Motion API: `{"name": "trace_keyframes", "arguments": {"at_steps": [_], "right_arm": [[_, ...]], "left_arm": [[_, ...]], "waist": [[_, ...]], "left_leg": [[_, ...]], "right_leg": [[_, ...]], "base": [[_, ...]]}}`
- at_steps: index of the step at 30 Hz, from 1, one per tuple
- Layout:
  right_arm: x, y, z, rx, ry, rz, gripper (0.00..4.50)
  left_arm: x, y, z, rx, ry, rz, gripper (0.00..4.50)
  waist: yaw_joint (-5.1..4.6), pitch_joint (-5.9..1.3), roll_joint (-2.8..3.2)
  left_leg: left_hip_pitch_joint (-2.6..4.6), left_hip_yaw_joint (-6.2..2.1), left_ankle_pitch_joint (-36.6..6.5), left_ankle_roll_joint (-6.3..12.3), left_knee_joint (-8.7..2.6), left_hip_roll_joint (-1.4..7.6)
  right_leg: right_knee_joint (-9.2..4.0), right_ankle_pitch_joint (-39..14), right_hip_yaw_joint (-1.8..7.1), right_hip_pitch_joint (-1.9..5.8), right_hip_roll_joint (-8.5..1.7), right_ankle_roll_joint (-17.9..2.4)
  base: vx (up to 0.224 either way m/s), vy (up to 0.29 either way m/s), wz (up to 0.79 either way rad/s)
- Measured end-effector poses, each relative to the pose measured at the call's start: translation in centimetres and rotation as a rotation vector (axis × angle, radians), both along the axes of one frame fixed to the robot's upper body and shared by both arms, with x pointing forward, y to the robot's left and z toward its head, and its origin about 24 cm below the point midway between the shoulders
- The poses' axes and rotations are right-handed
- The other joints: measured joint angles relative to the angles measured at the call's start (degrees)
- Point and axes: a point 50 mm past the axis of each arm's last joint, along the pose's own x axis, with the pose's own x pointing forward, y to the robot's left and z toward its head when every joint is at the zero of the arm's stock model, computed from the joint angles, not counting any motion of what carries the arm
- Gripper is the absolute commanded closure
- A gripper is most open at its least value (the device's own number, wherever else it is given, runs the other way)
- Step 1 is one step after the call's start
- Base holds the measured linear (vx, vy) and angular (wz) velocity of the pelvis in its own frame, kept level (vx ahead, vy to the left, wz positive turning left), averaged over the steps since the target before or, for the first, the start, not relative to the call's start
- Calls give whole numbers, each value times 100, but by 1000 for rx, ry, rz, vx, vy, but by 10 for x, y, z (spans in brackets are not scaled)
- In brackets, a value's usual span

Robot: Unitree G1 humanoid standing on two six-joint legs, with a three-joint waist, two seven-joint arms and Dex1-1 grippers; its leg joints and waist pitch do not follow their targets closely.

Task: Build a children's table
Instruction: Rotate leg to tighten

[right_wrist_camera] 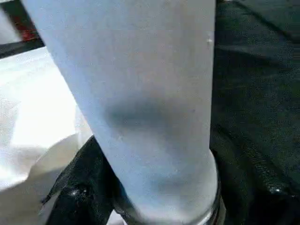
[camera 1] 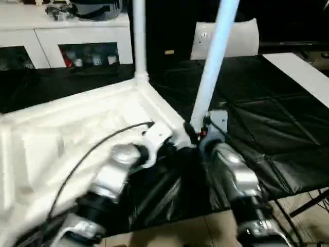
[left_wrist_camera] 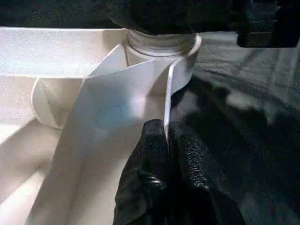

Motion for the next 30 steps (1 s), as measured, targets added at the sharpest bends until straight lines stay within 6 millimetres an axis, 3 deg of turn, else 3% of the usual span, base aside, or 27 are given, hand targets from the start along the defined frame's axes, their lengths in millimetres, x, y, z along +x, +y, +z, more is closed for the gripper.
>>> {"name": "trace_keyframes", "arguments": {"at_steps": [1,3,5,7,9,14,19,26,30], "right_arm": [[1,1,1,1,-8,-7,188],[3,3,2,1,-22,-15,132],[3,7,5,15,-42,-13,132],[2,10,6,29,-64,6,92],[-2,11,6,36,-86,48,90],[-21,-9,1,5,-149,207,48],[-33,-35,10,-43,-227,358,2],[-49,-63,15,-144,-208,658,2],[-55,-64,21,-169,-190,818,2]], "left_arm": [[1,-1,1,3,-7,0,450],[2,0,2,5,-16,0,450],[4,2,5,14,-36,2,450],[7,8,8,37,-60,11,450],[9,14,10,51,-70,-1,450],[8,33,12,77,-79,-95,450],[4,48,12,103,-69,-213,450],[-5,70,15,145,-25,-429,450],[-10,73,16,146,8,-545,450]], "waist": [[5,0,0],[11,0,0],[15,-1,-1],[9,-1,0],[9,0,3],[50,3,6],[150,3,6],[266,4,7],[358,3,5]], "left_leg": [[-4,0,-1,1,-10,0],[-23,0,-3,0,-22,0],[-77,0,0,-2,-47,2],[-113,0,12,11,-51,10],[-124,1,20,26,-51,15],[-118,2,17,29,-50,18],[-98,3,0,-1,-28,19],[-74,2,-1,-3,-8,19],[-73,3,0,-3,0,20]], "right_leg": [[4,7,2,-4,1,7],[12,24,4,-23,2,13],[18,38,5,-61,10,-5],[34,45,7,-107,20,-29],[46,32,6,-123,24,-40],[50,21,3,-132,25,-44],[61,25,6,-121,23,-47],[65,16,7,-88,18,-18],[76,17,7,-84,16,-17]], "base": [[0,0,0],[0,0,0],[0,0,0],[0,0,0],[0,0,0],[0,0,0],[0,0,0],[0,0,0],[0,0,0]]}}
